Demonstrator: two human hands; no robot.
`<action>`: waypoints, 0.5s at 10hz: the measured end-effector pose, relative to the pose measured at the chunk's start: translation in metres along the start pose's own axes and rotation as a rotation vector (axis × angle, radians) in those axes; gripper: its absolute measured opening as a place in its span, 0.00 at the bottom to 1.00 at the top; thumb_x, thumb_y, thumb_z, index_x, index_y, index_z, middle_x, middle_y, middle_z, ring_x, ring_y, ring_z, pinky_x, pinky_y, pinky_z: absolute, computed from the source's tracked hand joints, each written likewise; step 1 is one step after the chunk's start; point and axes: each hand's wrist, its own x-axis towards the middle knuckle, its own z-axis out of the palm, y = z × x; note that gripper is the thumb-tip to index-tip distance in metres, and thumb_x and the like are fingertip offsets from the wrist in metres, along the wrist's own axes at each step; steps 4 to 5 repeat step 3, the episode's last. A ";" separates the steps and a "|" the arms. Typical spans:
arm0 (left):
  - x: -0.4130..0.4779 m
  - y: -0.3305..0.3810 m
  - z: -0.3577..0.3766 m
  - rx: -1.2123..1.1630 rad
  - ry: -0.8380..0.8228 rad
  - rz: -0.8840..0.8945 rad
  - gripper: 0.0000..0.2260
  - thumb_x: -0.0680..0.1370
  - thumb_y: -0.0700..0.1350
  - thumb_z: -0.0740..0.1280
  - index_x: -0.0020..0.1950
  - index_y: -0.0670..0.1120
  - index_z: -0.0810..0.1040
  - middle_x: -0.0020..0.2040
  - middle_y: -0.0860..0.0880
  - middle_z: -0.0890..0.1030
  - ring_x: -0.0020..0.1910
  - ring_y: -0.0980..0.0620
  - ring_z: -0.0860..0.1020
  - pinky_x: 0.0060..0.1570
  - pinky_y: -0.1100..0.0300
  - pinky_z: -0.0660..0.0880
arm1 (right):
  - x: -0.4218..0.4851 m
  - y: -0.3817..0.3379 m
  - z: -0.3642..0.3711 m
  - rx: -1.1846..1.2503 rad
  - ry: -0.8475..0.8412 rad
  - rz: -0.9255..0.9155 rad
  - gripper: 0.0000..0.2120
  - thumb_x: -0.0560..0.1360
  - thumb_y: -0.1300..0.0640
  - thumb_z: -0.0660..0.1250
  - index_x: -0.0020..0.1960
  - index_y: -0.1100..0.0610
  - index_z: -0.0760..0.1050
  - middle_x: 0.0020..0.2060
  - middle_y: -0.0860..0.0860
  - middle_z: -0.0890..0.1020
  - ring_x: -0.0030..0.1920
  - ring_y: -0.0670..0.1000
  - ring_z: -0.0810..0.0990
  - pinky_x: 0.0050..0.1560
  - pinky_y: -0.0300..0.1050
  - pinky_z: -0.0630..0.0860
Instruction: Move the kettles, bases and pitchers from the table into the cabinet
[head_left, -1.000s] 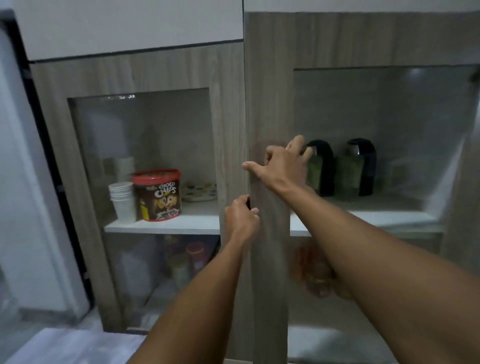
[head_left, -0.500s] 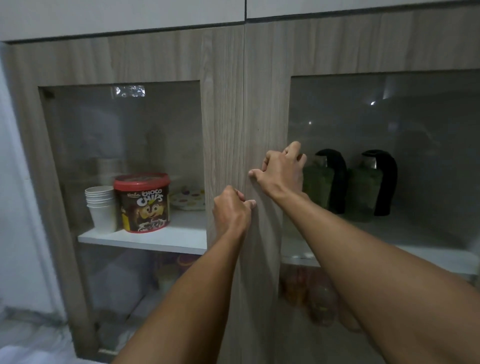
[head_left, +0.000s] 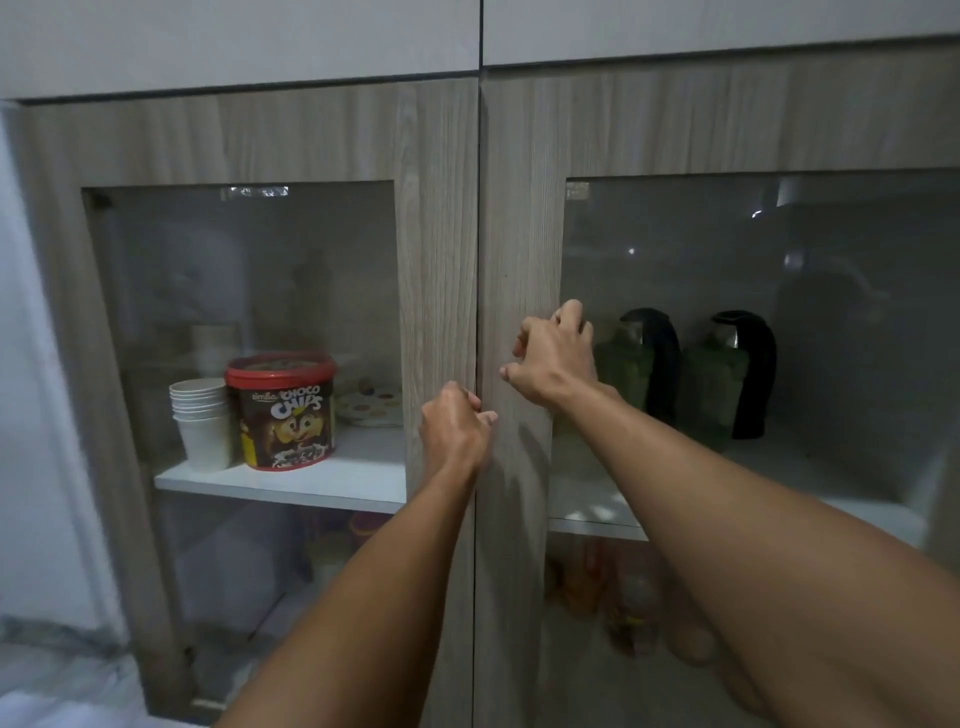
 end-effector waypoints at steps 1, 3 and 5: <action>-0.015 0.001 -0.017 0.018 -0.016 0.009 0.03 0.77 0.43 0.70 0.49 0.46 0.78 0.46 0.48 0.80 0.45 0.52 0.79 0.43 0.60 0.75 | -0.019 0.001 -0.012 0.088 0.012 0.005 0.08 0.74 0.61 0.71 0.50 0.53 0.74 0.61 0.54 0.67 0.57 0.55 0.73 0.52 0.47 0.74; -0.070 -0.026 -0.061 0.038 -0.157 0.062 0.06 0.80 0.44 0.66 0.47 0.45 0.81 0.45 0.48 0.83 0.45 0.52 0.81 0.48 0.56 0.80 | -0.083 -0.018 -0.079 0.404 0.095 -0.114 0.03 0.74 0.60 0.73 0.45 0.53 0.80 0.40 0.47 0.82 0.44 0.48 0.83 0.46 0.45 0.81; -0.070 -0.026 -0.061 0.038 -0.157 0.062 0.06 0.80 0.44 0.66 0.47 0.45 0.81 0.45 0.48 0.83 0.45 0.52 0.81 0.48 0.56 0.80 | -0.083 -0.018 -0.079 0.404 0.095 -0.114 0.03 0.74 0.60 0.73 0.45 0.53 0.80 0.40 0.47 0.82 0.44 0.48 0.83 0.46 0.45 0.81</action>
